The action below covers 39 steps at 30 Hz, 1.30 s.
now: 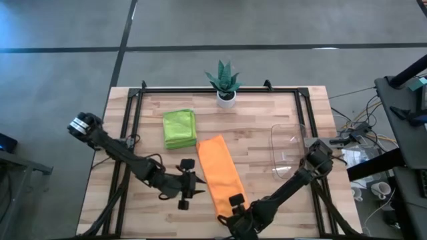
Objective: Fold microfiber towels
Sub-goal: Fold the orange towel on the table
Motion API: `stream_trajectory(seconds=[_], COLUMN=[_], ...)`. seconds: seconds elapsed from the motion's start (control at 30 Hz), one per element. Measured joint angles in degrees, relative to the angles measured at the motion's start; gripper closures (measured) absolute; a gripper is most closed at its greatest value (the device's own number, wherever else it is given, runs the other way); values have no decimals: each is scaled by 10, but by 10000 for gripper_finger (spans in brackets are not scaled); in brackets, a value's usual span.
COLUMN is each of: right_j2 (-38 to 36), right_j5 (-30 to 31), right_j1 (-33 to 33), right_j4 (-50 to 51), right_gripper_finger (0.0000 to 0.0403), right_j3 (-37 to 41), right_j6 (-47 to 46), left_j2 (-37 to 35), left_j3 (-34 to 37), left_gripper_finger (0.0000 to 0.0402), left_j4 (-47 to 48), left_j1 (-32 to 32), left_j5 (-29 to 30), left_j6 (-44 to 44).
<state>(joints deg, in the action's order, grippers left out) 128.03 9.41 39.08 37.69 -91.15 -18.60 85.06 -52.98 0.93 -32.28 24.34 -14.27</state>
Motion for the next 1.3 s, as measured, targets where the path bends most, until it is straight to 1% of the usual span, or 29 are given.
stream_trajectory(seconds=[0.13, 0.17, 0.27, 0.4, 0.47, 0.53, 0.6, 0.67, 0.77, 0.87, 0.97, 1.2, 1.3], right_j2=[-5, -8, -24, -60, -93, -125, -146, -157, -175, -173, -162, -154, -152], right_j5=[-25, -34, -64, -137, -143, -122, -66, -16, 29, 38, 40, 40, 18], right_j1=[-10, -11, -12, -6, -3, -5, -16, -37, -75, -119, -165, -253, -280], right_j4=[9, 11, 24, 58, 85, 106, 122, 123, 120, 117, 108, 86, 65], right_gripper_finger=[378, 384, 389, 390, 390, 390, 390, 390, 390, 390, 390, 390, 390], right_j3=[1, 2, 5, 10, 9, 5, 5, 6, 6, 5, 5, 5, 5], right_j6=[5, 9, 13, -8, -16, -9, 8, 35, 80, 128, 185, 273, 310], left_j2=[-5, -5, -5, -5, -8, -12, -16, -25, -40, -57, -71, -83, -83], left_j3=[0, 0, 1, 4, 4, 2, 2, 1, 1, 1, 7, 29, 29], left_gripper_finger=[279, 279, 279, 279, 279, 279, 279, 279, 279, 279, 279, 279, 279], left_j4=[2, 2, 2, 2, 2, 2, 4, 19, 35, 52, 70, 80, 83], left_j1=[0, 0, -3, -5, -4, -4, -5, -5, -5, -5, -5, -5, -5], left_j5=[15, 17, 17, 17, 17, 17, 17, 17, 24, 55, 73, 80, 80], left_j6=[11, 11, 11, -16, -22, -18, -15, -8, 3, 15, 14, 11, 11])
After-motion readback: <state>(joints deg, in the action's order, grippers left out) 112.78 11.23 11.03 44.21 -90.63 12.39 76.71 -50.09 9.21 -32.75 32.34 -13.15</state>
